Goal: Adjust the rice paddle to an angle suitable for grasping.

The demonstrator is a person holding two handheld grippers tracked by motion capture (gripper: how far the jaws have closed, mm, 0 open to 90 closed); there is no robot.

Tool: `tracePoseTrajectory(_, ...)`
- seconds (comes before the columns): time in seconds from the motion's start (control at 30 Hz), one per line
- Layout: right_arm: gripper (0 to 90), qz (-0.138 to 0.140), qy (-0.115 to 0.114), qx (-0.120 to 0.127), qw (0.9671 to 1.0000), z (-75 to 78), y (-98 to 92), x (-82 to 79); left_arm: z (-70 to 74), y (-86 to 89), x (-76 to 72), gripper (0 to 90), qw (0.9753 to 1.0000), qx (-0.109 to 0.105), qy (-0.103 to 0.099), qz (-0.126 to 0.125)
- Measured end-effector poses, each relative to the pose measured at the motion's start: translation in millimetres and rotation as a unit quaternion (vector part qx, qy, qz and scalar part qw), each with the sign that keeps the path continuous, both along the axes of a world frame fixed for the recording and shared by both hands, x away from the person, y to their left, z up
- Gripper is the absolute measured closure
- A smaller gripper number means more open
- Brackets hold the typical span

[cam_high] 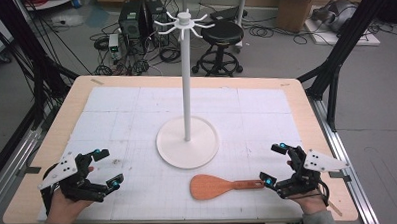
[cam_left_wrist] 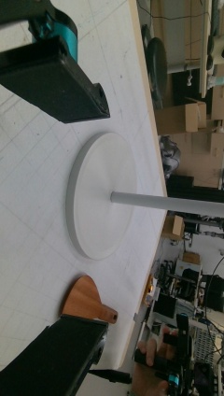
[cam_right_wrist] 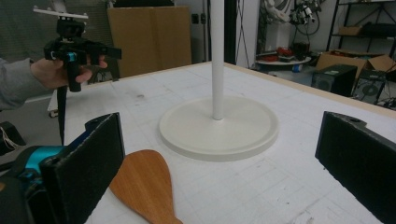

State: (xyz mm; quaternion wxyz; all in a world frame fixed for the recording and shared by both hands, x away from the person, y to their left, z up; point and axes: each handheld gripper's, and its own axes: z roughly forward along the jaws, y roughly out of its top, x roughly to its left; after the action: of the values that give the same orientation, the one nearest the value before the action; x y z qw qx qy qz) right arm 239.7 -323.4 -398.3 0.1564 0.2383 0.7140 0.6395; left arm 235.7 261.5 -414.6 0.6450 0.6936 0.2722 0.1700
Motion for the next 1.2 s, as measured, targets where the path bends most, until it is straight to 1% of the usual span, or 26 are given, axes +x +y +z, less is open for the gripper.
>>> tracePoseTrajectory(0.03, 0.0, -0.001, 0.008, 0.003, 1.0000, -0.4, 0.1, 0.6, 0.0, 0.0, 0.1, 1.8, 1.0000, 0.000, 0.000, 0.000)
tracePoseTrajectory(0.13, 0.0, -0.017, 0.017, 0.005, 0.9997, -0.7, 0.8, 1.8, -0.2, -0.6, 0.2, 1.8, 1.0000, 0.000, 0.002, -0.002)
tracePoseTrajectory(0.27, 0.0, -0.014, 0.015, 0.000, 0.9998, 0.3, 2.4, 2.3, -1.9, -1.5, -0.8, 1.8, 1.0000, 0.005, 0.007, -0.001)
tracePoseTrajectory(0.3, 0.0, -0.017, 0.019, 0.001, 0.9997, 0.3, 3.5, 2.5, -2.3, -2.3, -1.1, 1.8, 0.9999, 0.006, 0.010, -0.001)
tracePoseTrajectory(0.37, 0.0, -0.016, 0.033, 0.007, 0.9993, -1.1, 5.5, 4.6, -2.5, -3.6, -1.1, 1.8, 0.9999, 0.008, 0.009, -0.003)
tracePoseTrajectory(0.4, 0.0, -0.016, 0.048, 0.014, 0.9986, -1.8, 6.3, 6.0, -2.5, -3.6, -1.1, 1.8, 0.9999, 0.008, 0.009, -0.003)
tracePoseTrajectory(0.43, 0.0, -0.009, 0.058, 0.019, 0.9981, -2.7, 6.5, 7.4, -2.3, -3.8, -1.2, 1.8, 0.9999, 0.010, 0.007, -0.004)
tracePoseTrajectory(0.5, 1.2, -0.005, 0.065, 0.014, 0.9978, -2.9, 8.2, 7.7, -2.3, -3.9, -1.7, 1.8, 0.9999, 0.009, 0.008, -0.005)
tracePoseTrajectory(0.57, 16.1, 0.014, 0.050, 0.005, 0.9986, -1.9, 7.8, 6.9, -2.4, -3.8, -1.6, 1.8, 0.9999, 0.009, 0.008, -0.004)
tracePoseTrajectory(0.6, 20.2, 0.024, 0.047, 0.005, 0.9986, -0.9, 7.9, 5.5, -2.7, -3.3, -1.4, 1.8, 0.9999, 0.011, 0.010, -0.003)
tracePoseTrajectory(0.63, 21.7, 0.029, 0.042, 0.005, 0.9987, -0.2, 8.2, 4.9, -2.8, -3.4, -1.3, 1.8, 0.9999, 0.011, 0.010, -0.003)
tracePoseTrajectory(0.67, 26.0, 0.032, 0.042, 0.006, 0.9986, 0.3, 8.8, 4.6, -3.0, -3.7, -1.1, 1.8, 0.9999, 0.011, 0.009, -0.003)
tracePoseTrajectory(0.7, 26.0, 0.032, 0.042, 0.006, 0.9986, 0.3, 8.8, 4.6, -3.0, -3.7, -1.1, 1.8, 0.9999, 0.011, 0.009, -0.003)
tracePoseTrajectory(0.73, 35.0, 0.043, 0.042, 0.007, 0.9982, 0.7, 8.7, 5.0, -3.0, -3.7, -1.0, 1.8, 0.9999, 0.013, 0.009, -0.004)
tracePoseTrajectory(0.8, 40.2, 0.047, 0.040, 0.005, 0.9981, 1.5, 9.1, 4.9, -3.1, -4.0, -1.0, 1.8, 0.9998, 0.015, 0.011, -0.005)
tracePoseTrajectory(0.83, 40.2, 0.047, 0.040, 0.005, 0.9981, 1.5, 9.1, 4.9, -3.2, -4.0, -1.0, 1.8, 0.9998, 0.016, 0.011, -0.004)
tracePoseTrajectory(0.87, 46.2, 0.048, 0.049, 0.006, 0.9976, 3.0, 9.7, 4.4, -3.3, -4.0, -0.8, 1.8, 0.9998, 0.016, 0.011, -0.005)
tracePoseTrajectory(0.9, 49.2, 0.046, 0.050, 0.007, 0.9976, 3.5, 10.0, 4.0, -3.5, -4.1, -0.7, 1.8, 0.9998, 0.017, 0.011, -0.004)
tracePoseTrajectory(0.93, 55.0, 0.046, 0.049, 0.005, 0.9977, 4.4, 10.2, 3.6, -3.7, -4.5, -0.8, 1.8, 0.9998, 0.015, 0.013, -0.003)
tracePoseTrajectory(1.0, 67.9, 0.046, 0.038, -0.004, 0.9982, 6.6, 10.6, 1.7, -3.8, -4.6, -0.8, 1.8, 0.9998, 0.015, 0.014, -0.004)
tracePoseTrajectory(1.07, 77.8, 0.043, 0.021, -0.019, 0.9987, 8.8, 11.0, -0.8, -4.1, -4.4, -0.1, 1.8, 0.9997, 0.021, 0.014, -0.003)
tracePoseTrajectory(1.1, 82.6, 0.043, 0.018, -0.023, 0.9986, 9.6, 11.3, -2.4, -4.4, -4.9, -0.2, 1.8, 0.9997, 0.020, 0.016, -0.004)
tracePoseTrajectory(1.17, 88.8, 0.049, 0.012, -0.028, 0.9983, 10.5, 11.4, -4.0, -4.8, -5.2, 0.1, 1.8, 0.9996, 0.023, 0.016, -0.003)
tracePoseTrajectory(1.2, 88.8, 0.049, 0.012, -0.028, 0.9983, 10.5, 11.4, -4.0, -4.8, -5.2, 0.1, 1.8, 0.9996, 0.023, 0.016, -0.003)
